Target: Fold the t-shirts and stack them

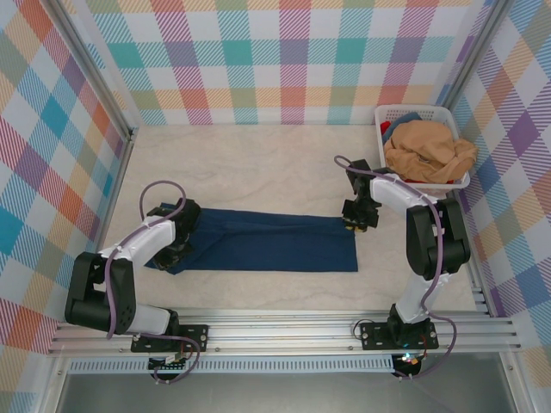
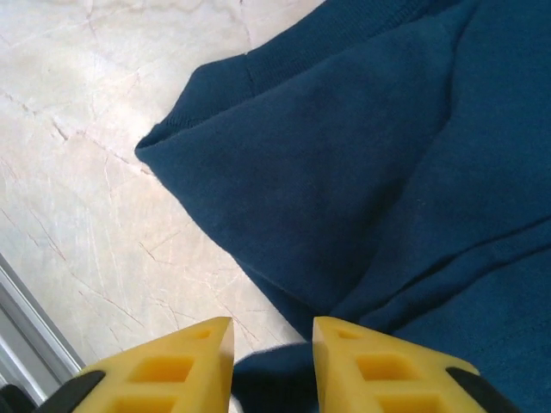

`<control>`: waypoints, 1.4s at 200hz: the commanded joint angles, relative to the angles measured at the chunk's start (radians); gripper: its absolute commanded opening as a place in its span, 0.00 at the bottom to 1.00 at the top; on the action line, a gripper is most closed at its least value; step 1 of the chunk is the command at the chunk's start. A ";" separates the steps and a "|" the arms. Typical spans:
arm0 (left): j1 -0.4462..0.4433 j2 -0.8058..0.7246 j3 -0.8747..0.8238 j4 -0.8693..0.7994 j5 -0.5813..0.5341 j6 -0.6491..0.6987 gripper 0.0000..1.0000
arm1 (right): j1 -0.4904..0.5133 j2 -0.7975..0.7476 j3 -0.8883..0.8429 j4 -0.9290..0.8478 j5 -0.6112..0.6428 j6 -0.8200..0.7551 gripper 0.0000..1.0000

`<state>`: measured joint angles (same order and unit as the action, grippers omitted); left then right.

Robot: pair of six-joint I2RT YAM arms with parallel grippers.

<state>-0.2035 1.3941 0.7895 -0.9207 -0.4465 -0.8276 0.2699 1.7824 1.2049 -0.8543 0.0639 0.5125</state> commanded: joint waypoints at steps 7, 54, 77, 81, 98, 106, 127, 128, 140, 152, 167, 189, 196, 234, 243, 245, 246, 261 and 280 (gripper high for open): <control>-0.027 -0.058 0.110 -0.068 -0.052 0.033 0.49 | 0.004 -0.092 -0.007 -0.047 0.063 0.019 0.31; -0.025 0.026 0.227 0.084 0.088 0.193 0.54 | 0.014 -0.109 0.012 -0.013 -0.011 0.059 0.32; 0.021 0.150 0.257 0.145 0.165 0.240 0.54 | 0.024 -0.076 0.021 0.000 -0.049 0.073 0.31; 0.039 0.163 0.254 0.171 0.203 0.250 0.54 | 0.027 -0.074 0.021 0.002 -0.051 0.072 0.31; 0.089 0.200 0.255 0.254 0.304 0.273 0.52 | 0.035 -0.074 0.017 0.008 -0.056 0.068 0.30; 0.103 0.219 0.272 0.270 0.314 0.293 0.52 | 0.036 -0.075 0.015 0.009 -0.060 0.066 0.30; 0.127 0.276 0.310 0.294 0.375 0.329 0.47 | 0.038 -0.078 0.006 0.008 -0.062 0.063 0.29; 0.127 0.280 0.313 0.289 0.375 0.330 0.47 | 0.037 -0.079 0.005 0.008 -0.061 0.063 0.29; 0.130 0.328 0.349 0.218 0.366 0.330 0.41 | 0.038 -0.080 0.001 0.009 -0.064 0.064 0.28; 0.129 0.344 0.348 0.188 0.372 0.324 0.39 | 0.038 -0.081 0.001 0.009 -0.062 0.066 0.27; 0.128 0.307 0.310 0.191 0.373 0.306 0.38 | 0.038 -0.082 0.002 0.009 -0.058 0.067 0.26; 0.128 0.260 0.269 0.179 0.351 0.288 0.39 | 0.037 -0.078 0.008 0.011 -0.057 0.070 0.26; 0.128 0.259 0.265 0.174 0.349 0.286 0.39 | 0.038 -0.075 0.010 0.013 -0.059 0.071 0.26; 0.128 0.280 0.257 0.196 0.372 0.280 0.30 | 0.039 -0.060 0.032 0.011 -0.062 0.069 0.24; 0.124 0.268 0.255 0.201 0.377 0.275 0.25 | 0.040 -0.057 0.035 0.009 -0.061 0.067 0.24; 0.122 0.266 0.255 0.200 0.377 0.274 0.25 | 0.040 -0.056 0.036 0.009 -0.060 0.065 0.24; 0.121 0.266 0.254 0.200 0.377 0.274 0.25 | 0.040 -0.056 0.036 0.009 -0.060 0.066 0.24; 0.116 0.246 0.255 0.187 0.378 0.269 0.21 | 0.039 -0.052 0.032 0.009 -0.057 0.064 0.24; 0.104 0.221 0.261 0.155 0.362 0.271 0.12 | 0.039 -0.047 0.028 0.011 -0.059 0.065 0.23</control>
<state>-0.0837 1.6737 1.0550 -0.7082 -0.0826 -0.5518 0.3027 1.7214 1.2148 -0.8371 0.0143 0.5678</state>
